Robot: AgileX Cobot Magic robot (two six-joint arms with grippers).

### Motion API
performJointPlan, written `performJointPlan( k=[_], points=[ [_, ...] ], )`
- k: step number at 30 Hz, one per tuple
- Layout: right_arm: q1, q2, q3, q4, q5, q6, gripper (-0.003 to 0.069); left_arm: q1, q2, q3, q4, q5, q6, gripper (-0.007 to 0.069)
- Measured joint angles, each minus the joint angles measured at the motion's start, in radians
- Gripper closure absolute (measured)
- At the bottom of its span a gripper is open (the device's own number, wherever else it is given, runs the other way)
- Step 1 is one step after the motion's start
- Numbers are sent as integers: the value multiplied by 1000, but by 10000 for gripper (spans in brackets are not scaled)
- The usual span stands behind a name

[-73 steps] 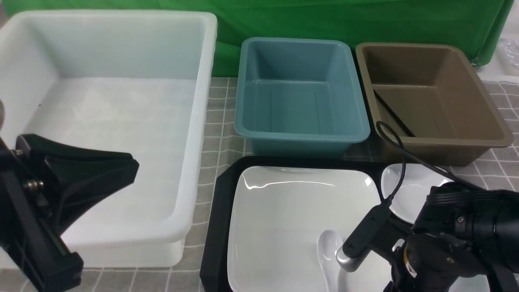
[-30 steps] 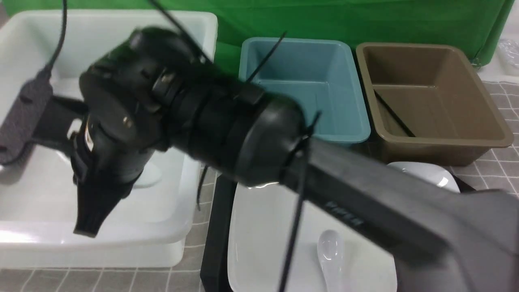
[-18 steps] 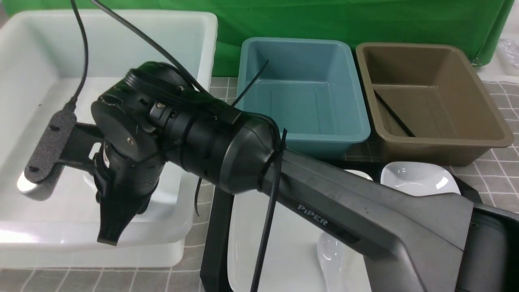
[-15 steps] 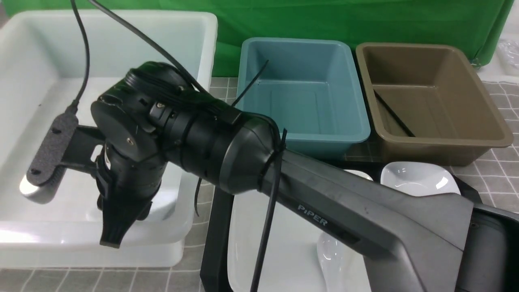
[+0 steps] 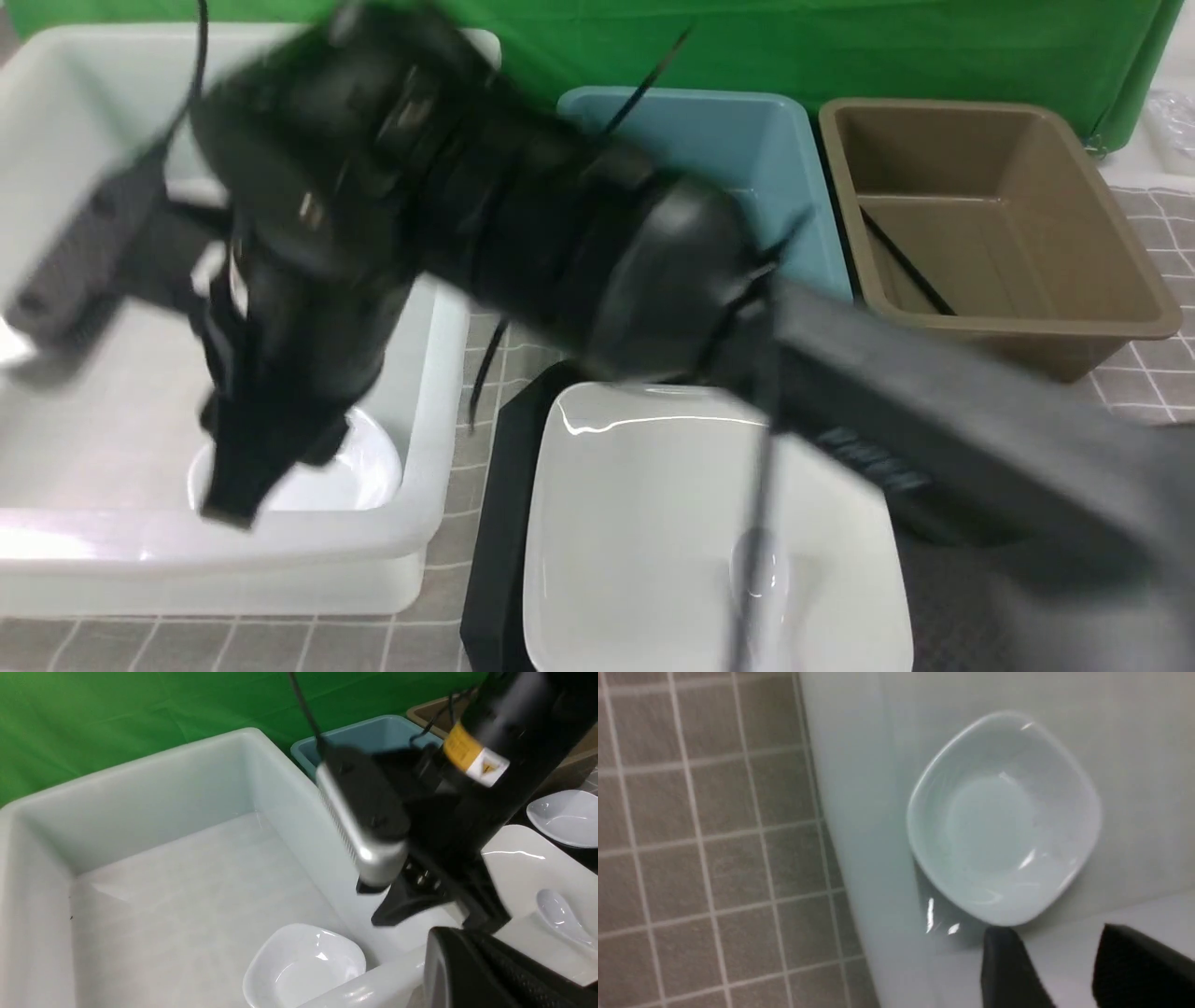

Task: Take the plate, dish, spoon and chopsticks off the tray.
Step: Use the right arm to put the small plate into the large storage box on the left, then use the right arm to grab a small plate from the dinner plate

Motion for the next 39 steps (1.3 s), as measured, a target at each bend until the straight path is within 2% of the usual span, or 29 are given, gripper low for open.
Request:
performJointPlan(
  k=[1, 3, 6, 7, 8, 11, 15, 18, 20, 22, 25, 30, 39],
  points=[
    [-1, -14, 0, -4, 0, 10, 363, 0, 0, 0, -1, -1, 0, 620],
    [-13, -95, 9, -22, 0, 67, 419, 0, 0, 0, -9, -11, 21, 620],
    [-63, -251, 150, -32, 0, 108, 526, 0, 0, 0, -41, -11, 48, 620],
    [-68, -273, 164, -34, 0, 113, 531, 0, 0, 0, -43, -11, 50, 620],
    [-115, -352, 292, -44, 0, 133, 559, 0, 1, 0, -63, -11, 59, 620],
    [-224, -501, 542, -54, -2, 152, 568, 0, 13, 0, -116, -12, 84, 620],
    [-424, -638, 953, -69, -78, 119, 519, 0, 75, 0, -195, -44, 121, 620],
    [-553, -667, 1187, -67, -271, 69, 429, 0, 142, 0, -246, -98, 164, 620],
    [-634, -653, 1303, -57, -412, 41, 356, 0, 185, 0, -277, -145, 193, 620],
    [-680, -621, 1344, -48, -493, 22, 324, 0, 220, 0, -299, -186, 213, 620],
    [-715, -569, 1359, -45, -523, -17, 312, 0, 266, 1, -324, -228, 248, 620],
    [-721, -481, 1360, -43, -549, -121, 304, 0, 333, 1, -338, -248, 276, 620],
    [-721, -380, 1360, -123, -648, -135, 302, 0, 351, 1, -340, -248, 309, 620]
  ],
)
